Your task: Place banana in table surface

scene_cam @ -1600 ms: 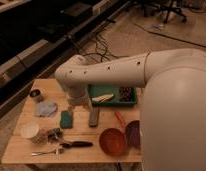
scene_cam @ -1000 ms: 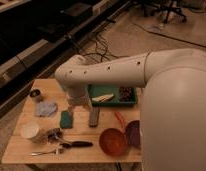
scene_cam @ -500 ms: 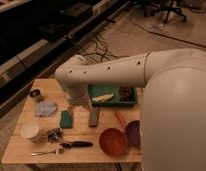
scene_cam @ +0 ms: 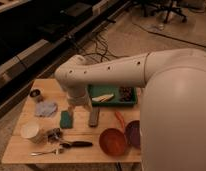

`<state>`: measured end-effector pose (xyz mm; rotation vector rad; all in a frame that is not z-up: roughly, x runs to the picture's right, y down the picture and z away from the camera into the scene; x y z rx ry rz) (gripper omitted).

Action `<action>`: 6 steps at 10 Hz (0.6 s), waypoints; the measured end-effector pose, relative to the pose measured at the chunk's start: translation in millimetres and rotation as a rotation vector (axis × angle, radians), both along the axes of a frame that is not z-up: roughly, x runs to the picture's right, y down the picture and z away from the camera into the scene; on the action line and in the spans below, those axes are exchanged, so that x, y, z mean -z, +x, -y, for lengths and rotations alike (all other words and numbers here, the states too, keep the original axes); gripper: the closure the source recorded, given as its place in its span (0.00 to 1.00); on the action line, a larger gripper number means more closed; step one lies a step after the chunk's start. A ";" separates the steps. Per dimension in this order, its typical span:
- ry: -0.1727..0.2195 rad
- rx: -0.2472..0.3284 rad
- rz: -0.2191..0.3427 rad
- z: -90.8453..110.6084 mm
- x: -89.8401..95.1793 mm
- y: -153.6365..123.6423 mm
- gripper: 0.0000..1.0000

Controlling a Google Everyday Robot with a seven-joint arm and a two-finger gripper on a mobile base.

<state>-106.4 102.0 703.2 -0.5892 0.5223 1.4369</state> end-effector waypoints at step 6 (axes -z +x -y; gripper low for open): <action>0.002 -0.007 -0.011 3.2 -0.4 0.9 0.35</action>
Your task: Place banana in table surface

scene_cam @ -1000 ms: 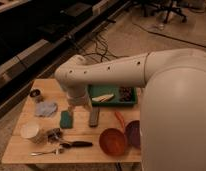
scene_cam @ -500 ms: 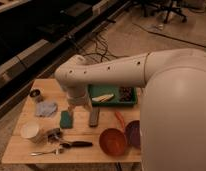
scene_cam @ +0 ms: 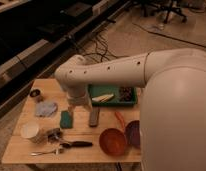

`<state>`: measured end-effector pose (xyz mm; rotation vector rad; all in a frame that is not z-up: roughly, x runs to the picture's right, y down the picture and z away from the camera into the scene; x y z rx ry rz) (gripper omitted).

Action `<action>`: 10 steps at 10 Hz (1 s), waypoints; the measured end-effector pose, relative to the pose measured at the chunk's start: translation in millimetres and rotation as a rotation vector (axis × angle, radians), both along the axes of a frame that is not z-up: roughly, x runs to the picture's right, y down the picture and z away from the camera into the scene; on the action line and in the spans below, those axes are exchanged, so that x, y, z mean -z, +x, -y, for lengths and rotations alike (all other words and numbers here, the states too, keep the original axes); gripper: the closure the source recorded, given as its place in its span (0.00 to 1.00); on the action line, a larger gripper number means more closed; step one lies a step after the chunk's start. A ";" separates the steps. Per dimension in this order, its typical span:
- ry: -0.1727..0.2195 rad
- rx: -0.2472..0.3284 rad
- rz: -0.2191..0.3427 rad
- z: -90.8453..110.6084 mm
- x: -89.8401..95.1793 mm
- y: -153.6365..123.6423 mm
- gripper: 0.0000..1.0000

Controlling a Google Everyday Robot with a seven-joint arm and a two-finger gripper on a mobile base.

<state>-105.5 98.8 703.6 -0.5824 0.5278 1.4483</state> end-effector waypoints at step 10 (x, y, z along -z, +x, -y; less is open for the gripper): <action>0.042 -0.242 -0.128 117.7 -58.0 84.0 0.35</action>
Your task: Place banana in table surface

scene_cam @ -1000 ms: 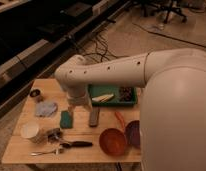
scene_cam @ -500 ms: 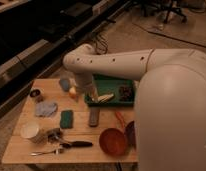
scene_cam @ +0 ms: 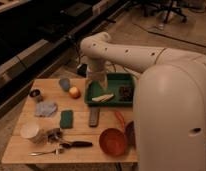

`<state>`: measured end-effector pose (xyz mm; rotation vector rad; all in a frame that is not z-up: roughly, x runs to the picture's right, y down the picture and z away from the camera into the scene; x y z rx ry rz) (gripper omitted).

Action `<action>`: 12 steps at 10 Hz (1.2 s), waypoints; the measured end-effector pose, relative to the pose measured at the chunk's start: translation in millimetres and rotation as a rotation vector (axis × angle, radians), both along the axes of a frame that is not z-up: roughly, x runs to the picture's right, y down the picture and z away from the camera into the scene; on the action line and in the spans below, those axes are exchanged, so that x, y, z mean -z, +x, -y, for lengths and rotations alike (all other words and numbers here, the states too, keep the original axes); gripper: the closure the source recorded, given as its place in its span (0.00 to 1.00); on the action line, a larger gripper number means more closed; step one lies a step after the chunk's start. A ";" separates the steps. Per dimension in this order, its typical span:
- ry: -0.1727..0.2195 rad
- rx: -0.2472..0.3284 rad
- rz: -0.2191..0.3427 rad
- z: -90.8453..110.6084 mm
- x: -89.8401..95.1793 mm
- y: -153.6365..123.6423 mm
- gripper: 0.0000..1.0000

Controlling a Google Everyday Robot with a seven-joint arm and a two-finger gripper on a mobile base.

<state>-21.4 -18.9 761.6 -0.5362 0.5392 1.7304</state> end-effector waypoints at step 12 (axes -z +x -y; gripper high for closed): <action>0.094 -0.059 -0.061 20.1 -74.3 25.7 0.35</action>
